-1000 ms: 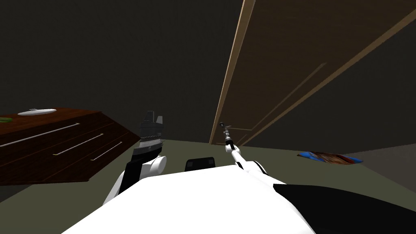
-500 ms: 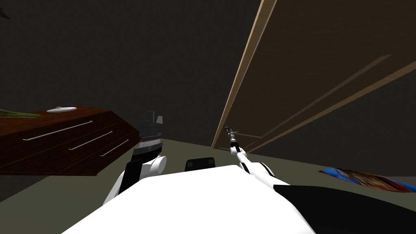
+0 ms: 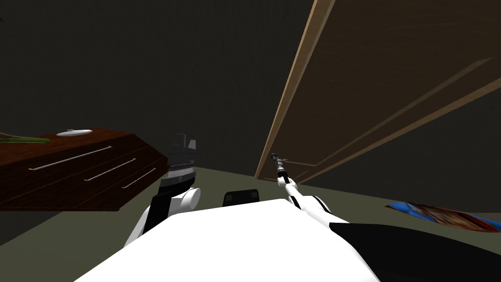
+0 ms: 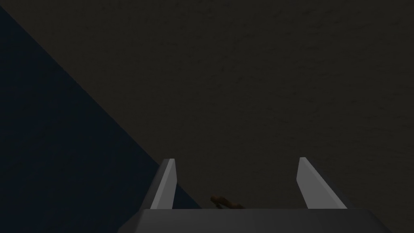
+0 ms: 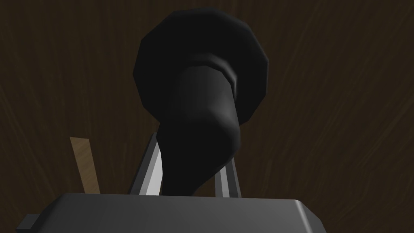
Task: Pull the door open
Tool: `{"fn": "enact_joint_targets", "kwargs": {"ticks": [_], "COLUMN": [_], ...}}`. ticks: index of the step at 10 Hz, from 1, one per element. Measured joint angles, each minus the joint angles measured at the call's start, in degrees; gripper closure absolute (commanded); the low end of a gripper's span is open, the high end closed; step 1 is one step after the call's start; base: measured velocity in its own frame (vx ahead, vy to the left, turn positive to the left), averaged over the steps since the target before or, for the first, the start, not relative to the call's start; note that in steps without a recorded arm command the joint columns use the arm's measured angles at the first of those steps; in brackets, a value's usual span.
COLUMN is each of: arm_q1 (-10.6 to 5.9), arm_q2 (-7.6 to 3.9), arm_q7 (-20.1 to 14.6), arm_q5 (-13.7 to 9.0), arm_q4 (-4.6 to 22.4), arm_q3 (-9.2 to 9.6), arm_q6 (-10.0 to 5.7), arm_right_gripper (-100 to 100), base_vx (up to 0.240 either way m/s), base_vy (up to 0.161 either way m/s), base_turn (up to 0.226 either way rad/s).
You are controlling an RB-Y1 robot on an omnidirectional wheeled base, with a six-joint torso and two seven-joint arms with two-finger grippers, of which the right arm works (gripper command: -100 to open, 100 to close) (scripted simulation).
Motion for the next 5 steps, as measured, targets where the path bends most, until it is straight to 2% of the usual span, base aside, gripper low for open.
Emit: {"fn": "enact_joint_targets", "kwargs": {"ticks": [1,2,5], "arm_q1": [0.04,0.06,0.23], "arm_q2": [0.03,0.04,-0.93], "arm_q7": [0.01,0.02,-1.54], "arm_q5": [0.01,0.01,0.63], "arm_q4": [0.03,0.04,0.00], "arm_q3": [0.02,0.03,1.14], "arm_q6": [0.02,0.03,-0.80], "arm_right_gripper": [100,100,100], "base_vx": [0.000,-0.104,-0.197], "base_vy": [0.000,-0.019,-0.055], "base_turn": [0.000,0.087,0.096]}}
